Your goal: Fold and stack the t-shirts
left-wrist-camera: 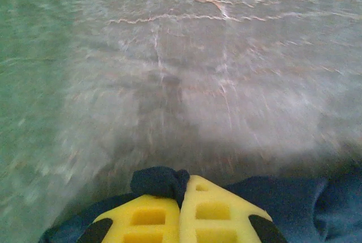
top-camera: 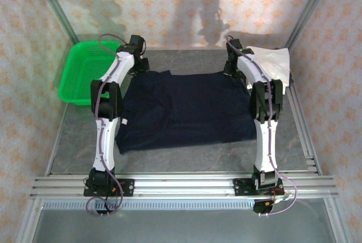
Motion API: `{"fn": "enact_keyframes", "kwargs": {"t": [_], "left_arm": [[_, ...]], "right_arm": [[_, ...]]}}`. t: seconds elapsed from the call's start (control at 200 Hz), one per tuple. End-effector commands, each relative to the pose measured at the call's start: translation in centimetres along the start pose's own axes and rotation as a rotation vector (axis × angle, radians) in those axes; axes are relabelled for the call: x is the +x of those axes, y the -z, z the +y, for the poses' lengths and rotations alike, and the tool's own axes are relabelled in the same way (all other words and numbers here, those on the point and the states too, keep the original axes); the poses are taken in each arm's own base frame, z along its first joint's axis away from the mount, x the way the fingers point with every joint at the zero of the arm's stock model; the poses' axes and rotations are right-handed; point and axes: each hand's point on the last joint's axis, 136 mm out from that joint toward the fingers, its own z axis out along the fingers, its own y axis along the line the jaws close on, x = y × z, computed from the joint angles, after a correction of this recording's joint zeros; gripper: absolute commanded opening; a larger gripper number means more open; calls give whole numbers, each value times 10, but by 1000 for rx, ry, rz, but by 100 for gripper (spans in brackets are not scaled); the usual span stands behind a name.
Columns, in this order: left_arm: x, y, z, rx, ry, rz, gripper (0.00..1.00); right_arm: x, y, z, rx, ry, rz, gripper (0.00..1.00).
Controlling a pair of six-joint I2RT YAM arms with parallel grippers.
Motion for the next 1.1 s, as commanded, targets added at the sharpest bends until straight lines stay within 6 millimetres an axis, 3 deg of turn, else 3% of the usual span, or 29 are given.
{"fn": "enact_keyframes", "kwargs": {"t": [0.0, 0.12, 0.13, 0.175, 0.26, 0.295, 0.385, 0.44, 0.48, 0.54, 0.616, 0.776, 0.921, 1.096], "left_arm": [[0, 56, 1, 47, -15, -83, 0], [42, 79, 7, 73, -23, -101, 0], [52, 74, 11, 65, -28, -85, 0], [70, 87, 13, 78, -36, -109, 0], [111, 87, 22, 65, -35, -90, 0], [127, 84, 26, 55, -39, -78, 0], [163, 75, 33, 34, -39, -39, 0], [177, 71, 36, 20, -33, -22, 15], [183, 68, 38, 12, -30, -15, 16], [188, 66, 42, 4, -14, -14, 21], [189, 66, 45, -8, -9, -17, 41], [181, 79, 46, -24, -17, -34, 51], [171, 94, 53, -68, -4, -63, 62], [151, 97, 52, -67, 25, -81, 67]], "right_arm": [[0, 40, 0, 8, 30, -108, 0], [45, 42, -8, 18, 64, -109, 0], [49, 41, -9, 18, 61, -105, 0], [66, 41, -15, 12, 45, -78, 1], [96, 42, -25, -6, 25, -20, 20], [105, 46, -30, -9, 18, -6, 22], [114, 65, -39, -23, 0, -16, 27], [113, 77, -45, -16, -15, -30, 31], [111, 83, -50, -7, -31, -44, 35], [104, 85, -56, -2, -62, -58, 41], [96, 80, -63, 18, -109, -47, 41], [84, 60, -56, -11, -162, 10, 41], [108, 51, -44, -49, -180, 76, 41], [137, 33, -36, -37, -105, 125, 41]]}}
